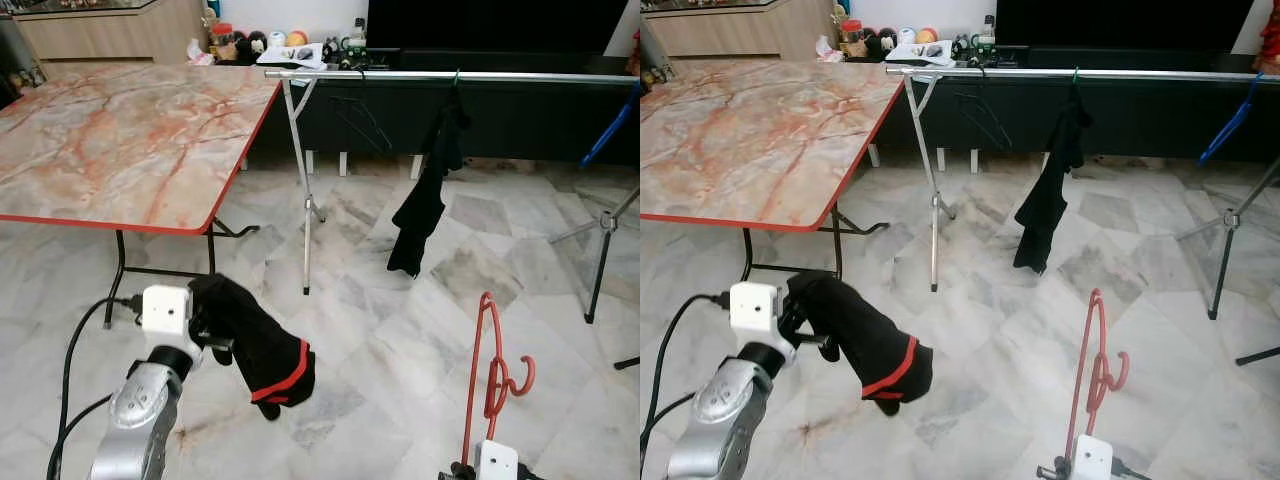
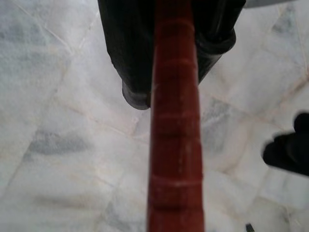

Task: Hang hanger

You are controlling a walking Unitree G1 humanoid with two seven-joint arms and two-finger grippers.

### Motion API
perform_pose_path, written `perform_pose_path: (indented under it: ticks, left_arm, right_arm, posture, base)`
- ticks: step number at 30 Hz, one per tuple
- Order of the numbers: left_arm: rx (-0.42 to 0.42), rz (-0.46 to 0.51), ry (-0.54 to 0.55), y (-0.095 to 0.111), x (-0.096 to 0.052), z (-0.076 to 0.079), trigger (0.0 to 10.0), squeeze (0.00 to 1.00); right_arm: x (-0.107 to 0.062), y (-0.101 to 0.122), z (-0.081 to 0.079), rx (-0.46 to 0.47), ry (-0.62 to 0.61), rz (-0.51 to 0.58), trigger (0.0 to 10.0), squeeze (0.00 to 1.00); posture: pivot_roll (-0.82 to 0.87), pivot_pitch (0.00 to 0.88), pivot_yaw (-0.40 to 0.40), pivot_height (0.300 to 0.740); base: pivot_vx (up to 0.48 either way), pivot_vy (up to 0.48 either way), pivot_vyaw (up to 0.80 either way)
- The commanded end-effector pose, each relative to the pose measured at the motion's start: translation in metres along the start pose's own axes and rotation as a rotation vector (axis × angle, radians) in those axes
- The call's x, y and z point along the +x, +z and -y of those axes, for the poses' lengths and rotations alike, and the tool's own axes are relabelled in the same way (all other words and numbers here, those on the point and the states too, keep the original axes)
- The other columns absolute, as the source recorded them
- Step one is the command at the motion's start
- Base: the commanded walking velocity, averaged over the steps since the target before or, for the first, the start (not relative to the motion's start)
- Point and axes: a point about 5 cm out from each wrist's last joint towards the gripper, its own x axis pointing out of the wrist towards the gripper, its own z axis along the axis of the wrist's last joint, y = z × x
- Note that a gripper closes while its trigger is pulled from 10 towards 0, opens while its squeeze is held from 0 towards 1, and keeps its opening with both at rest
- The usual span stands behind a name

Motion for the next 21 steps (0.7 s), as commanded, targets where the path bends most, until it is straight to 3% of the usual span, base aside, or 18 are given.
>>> perform_pose_path:
  ticks: [1, 4, 7, 17, 21]
  left_arm:
    - [0.019, 0.016, 0.022, 0.005, -0.003, -0.006, 10.0, 0.00]
    - [0.087, -0.029, 0.044, -0.007, -0.007, -0.021, 10.0, 0.00]
    - [0.067, -0.022, 0.066, -0.003, -0.004, -0.030, 10.0, 0.00]
    - [0.054, -0.011, 0.023, -0.005, 0.001, -0.015, 10.0, 0.00]
    - [0.068, -0.012, 0.014, -0.007, 0.002, -0.016, 10.0, 0.00]
  right_arm:
    - [-0.003, -0.008, -0.001, 0.002, 0.001, -0.020, 10.0, 0.00]
    - [-0.006, -0.018, 0.001, 0.004, 0.001, -0.049, 10.0, 0.00]
    - [-0.008, -0.022, 0.000, 0.005, 0.017, -0.041, 10.0, 0.00]
    - [-0.007, -0.019, -0.001, -0.013, 0.019, -0.035, 10.0, 0.00]
    - [-0.005, -0.014, -0.001, -0.077, 0.006, -0.025, 10.0, 0.00]
  posture:
    - [0.06, 0.101, 0.053, 0.740]
    - [0.07, 0.087, 0.052, 0.740]
    - [0.06, 0.075, 0.057, 0.740]
    - [0.05, 0.028, 0.064, 0.740]
    - [0.05, 0.000, 0.066, 0.740]
  base:
    - [0.000, 0.000, 0.00]
    - [0.000, 0.000, 0.00]
    - [0.000, 0.000, 0.00]
    - [0.000, 0.000, 0.00]
    - [0.000, 0.000, 0.00]
